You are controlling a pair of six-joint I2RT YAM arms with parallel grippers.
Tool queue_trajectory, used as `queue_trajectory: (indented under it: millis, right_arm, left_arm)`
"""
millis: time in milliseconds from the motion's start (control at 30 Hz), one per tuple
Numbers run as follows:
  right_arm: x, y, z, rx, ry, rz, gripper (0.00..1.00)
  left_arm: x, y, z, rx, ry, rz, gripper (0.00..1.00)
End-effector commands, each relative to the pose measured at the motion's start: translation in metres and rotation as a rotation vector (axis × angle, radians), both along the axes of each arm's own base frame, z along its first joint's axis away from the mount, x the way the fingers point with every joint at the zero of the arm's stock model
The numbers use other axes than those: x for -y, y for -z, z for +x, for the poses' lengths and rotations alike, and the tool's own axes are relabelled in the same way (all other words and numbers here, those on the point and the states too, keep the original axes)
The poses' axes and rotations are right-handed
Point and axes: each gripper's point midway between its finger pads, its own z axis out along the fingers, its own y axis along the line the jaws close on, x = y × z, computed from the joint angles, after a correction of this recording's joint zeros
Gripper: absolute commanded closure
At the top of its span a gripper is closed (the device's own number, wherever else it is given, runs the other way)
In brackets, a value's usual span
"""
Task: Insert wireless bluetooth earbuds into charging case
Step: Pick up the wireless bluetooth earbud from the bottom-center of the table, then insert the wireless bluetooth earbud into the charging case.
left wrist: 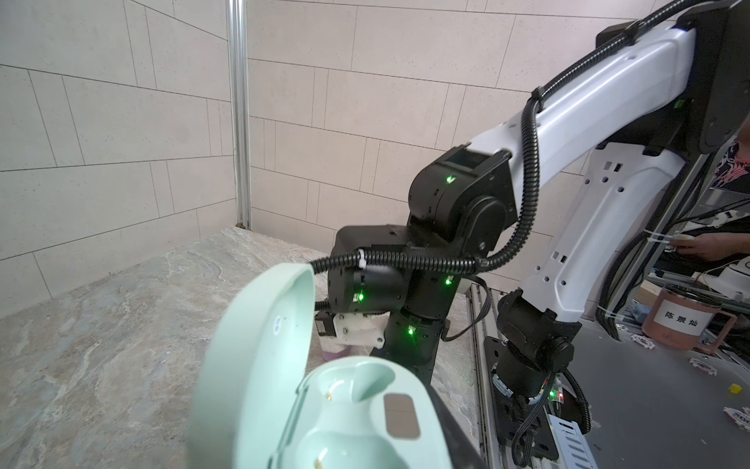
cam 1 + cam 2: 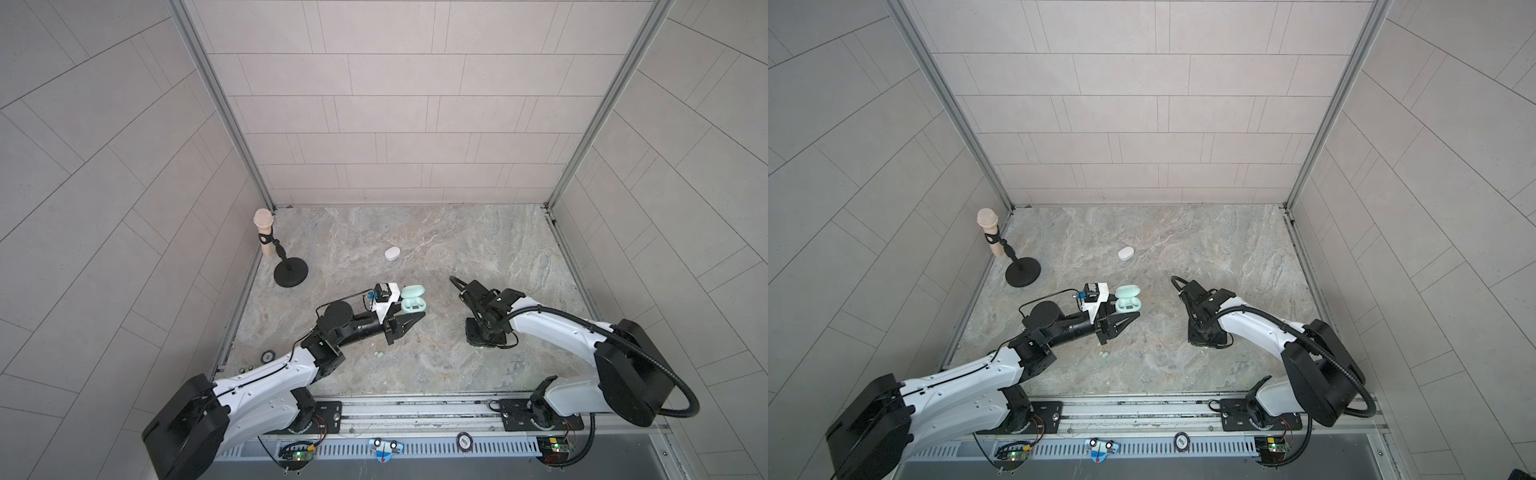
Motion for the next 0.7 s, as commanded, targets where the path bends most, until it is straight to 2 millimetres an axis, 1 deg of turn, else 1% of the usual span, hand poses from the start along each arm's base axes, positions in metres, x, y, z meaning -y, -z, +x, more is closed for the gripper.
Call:
queue_trajectory:
  millis: [0,200,300,400,467,533,667]
  right_arm:
    - [-0.008,-0.040,0.011,0.084,-0.021,0.065,0.91]
    - [-0.035,-0.111,0.026,0.228,-0.092,0.284,0.91]
    - [-0.047,-0.147,0.028,0.289,-0.146,0.400,0.92]
    - [-0.062,-0.179,0.021,0.341,-0.230,0.522,0.92]
    - [-0.068,-0.197,0.016,0.375,-0.272,0.582,0.92]
    - [-0.072,-0.215,0.011,0.414,-0.308,0.644,0.92]
    - [-0.077,-0.244,0.001,0.483,-0.341,0.755,0.91]
  left_arm:
    - [0.001,-0.018,-0.001,0.027,0.018,-0.033,0.89]
    - [0.008,-0.027,0.000,0.030,0.046,-0.050,0.89]
    - [0.013,-0.032,0.000,0.034,0.065,-0.061,0.89]
    - [0.017,-0.036,-0.001,0.041,0.089,-0.067,0.89]
    - [0.019,-0.037,-0.002,0.042,0.105,-0.067,0.89]
    - [0.023,-0.037,-0.003,0.042,0.121,-0.063,0.89]
    - [0.031,-0.039,-0.003,0.045,0.148,-0.060,0.89]
